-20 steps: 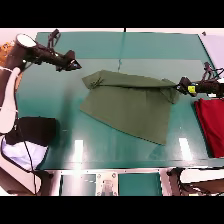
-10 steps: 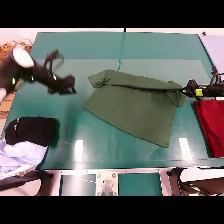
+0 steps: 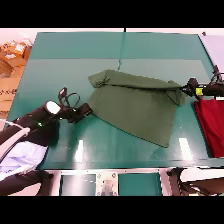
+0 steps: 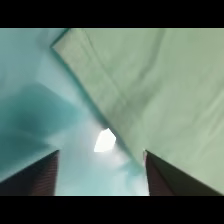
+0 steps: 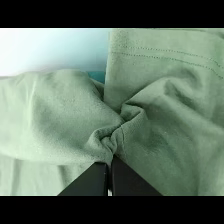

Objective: Fold the shirts.

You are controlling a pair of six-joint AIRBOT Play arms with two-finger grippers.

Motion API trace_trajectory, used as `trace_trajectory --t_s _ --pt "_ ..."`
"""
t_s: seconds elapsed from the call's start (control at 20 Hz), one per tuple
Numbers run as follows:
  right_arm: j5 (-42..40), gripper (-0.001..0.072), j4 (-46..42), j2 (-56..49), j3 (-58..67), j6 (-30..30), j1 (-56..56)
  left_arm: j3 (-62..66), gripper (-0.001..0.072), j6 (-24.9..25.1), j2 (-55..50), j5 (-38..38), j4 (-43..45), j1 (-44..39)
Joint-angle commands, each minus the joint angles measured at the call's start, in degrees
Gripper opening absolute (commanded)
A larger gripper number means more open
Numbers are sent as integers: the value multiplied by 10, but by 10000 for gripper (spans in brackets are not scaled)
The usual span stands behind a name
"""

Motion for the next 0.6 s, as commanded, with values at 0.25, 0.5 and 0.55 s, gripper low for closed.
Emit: trace_trajectory --t_s 0.25,0.5,0.55 --pt "28 14 -1 34 -43 -1 2 80 277 74 -109 158 -61 -2" --pt "27 14 -14 171 -181 4 2 180 25 168 -132 -7 -29 157" --pt "27 14 -6 200 -210 9 7 205 25 176 -132 -43 -7 192"
